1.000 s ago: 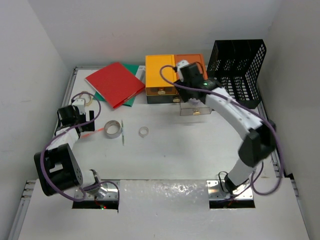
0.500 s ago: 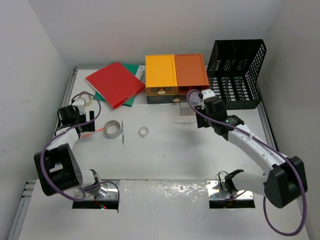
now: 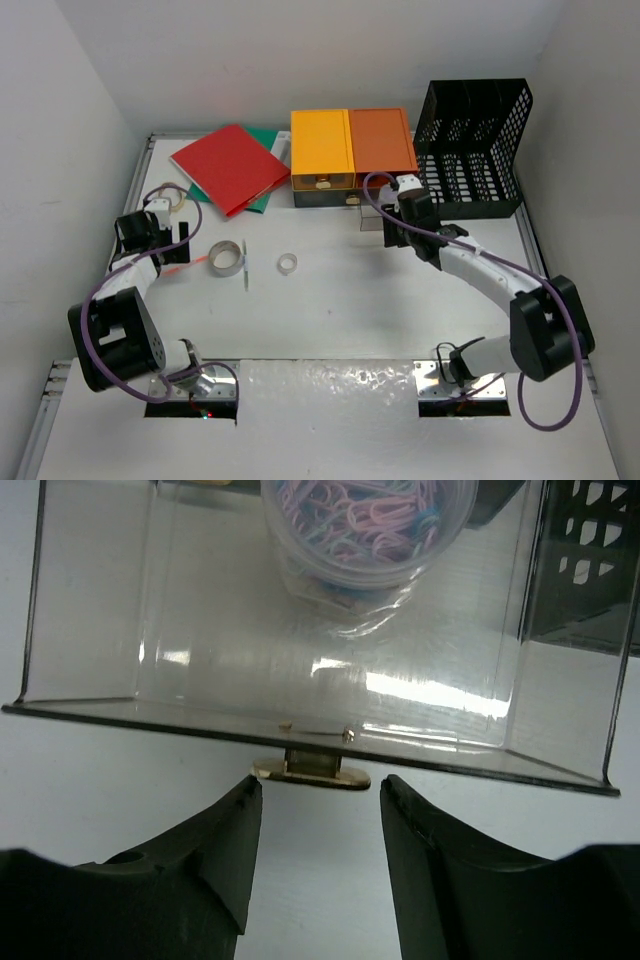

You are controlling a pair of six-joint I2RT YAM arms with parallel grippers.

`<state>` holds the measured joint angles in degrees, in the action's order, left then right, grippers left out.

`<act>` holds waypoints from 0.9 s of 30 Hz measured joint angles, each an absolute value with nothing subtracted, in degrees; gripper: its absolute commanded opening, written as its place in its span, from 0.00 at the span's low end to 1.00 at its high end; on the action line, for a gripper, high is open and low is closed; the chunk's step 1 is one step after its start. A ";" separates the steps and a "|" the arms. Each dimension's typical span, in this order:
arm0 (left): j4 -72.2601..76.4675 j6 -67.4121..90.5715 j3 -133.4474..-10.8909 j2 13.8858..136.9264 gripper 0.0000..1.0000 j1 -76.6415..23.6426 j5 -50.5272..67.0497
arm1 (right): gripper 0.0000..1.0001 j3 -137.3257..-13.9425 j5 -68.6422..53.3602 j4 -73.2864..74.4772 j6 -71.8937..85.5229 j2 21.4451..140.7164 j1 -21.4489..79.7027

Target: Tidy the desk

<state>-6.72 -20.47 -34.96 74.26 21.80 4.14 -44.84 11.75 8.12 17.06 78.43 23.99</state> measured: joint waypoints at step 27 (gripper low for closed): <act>-6.70 -20.47 -35.27 74.94 0.99 21.80 4.14 | 0.37 -57.34 11.86 -2.52 14.96 93.54 19.90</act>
